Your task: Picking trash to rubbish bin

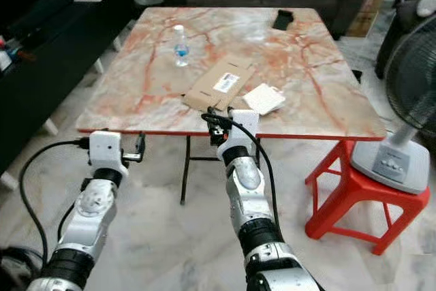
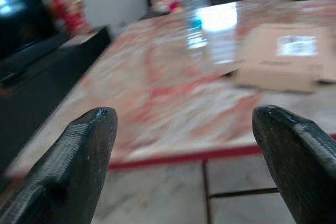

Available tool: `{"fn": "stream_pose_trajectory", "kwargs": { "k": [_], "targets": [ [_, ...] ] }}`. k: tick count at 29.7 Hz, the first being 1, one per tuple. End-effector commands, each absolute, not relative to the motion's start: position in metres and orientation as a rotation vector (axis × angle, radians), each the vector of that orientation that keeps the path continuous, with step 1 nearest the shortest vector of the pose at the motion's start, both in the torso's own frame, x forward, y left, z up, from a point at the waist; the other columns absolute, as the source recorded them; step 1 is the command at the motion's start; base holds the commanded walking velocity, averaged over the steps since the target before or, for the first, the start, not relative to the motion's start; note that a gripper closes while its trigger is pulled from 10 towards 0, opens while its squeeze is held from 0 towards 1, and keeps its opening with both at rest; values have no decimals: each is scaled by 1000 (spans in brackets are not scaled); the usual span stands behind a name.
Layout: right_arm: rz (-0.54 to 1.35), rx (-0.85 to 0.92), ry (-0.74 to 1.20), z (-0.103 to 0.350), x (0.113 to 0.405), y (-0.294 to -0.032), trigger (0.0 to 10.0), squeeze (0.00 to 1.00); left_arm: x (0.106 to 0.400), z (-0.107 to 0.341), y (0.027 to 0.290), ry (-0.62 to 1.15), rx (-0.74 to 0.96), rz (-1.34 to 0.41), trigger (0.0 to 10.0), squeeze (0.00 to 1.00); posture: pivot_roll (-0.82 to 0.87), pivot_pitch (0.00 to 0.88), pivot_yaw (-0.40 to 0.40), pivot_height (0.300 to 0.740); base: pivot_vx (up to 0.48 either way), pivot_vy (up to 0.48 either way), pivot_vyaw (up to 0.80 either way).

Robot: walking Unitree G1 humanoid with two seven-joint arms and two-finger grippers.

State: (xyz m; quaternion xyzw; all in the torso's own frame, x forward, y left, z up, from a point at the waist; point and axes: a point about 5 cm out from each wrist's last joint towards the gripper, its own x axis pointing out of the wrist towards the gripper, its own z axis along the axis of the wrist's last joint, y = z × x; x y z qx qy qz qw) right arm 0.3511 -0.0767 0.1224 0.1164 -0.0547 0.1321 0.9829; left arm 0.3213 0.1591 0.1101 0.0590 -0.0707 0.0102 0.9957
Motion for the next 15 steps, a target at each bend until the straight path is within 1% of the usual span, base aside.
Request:
{"fn": "stream_pose_trajectory", "kwargs": {
  "k": [1,15],
  "targets": [
    [248,258,-122,127,353,-74,10000,0,325,118,145,-167,107,-30,10000,0,73,0,46,740,289,0,0],
    [232,288,-120,124,352,-75,10000,0,326,123,143,-179,112,-58,10000,0,82,0,51,740,288,0,0]
  ]
}}
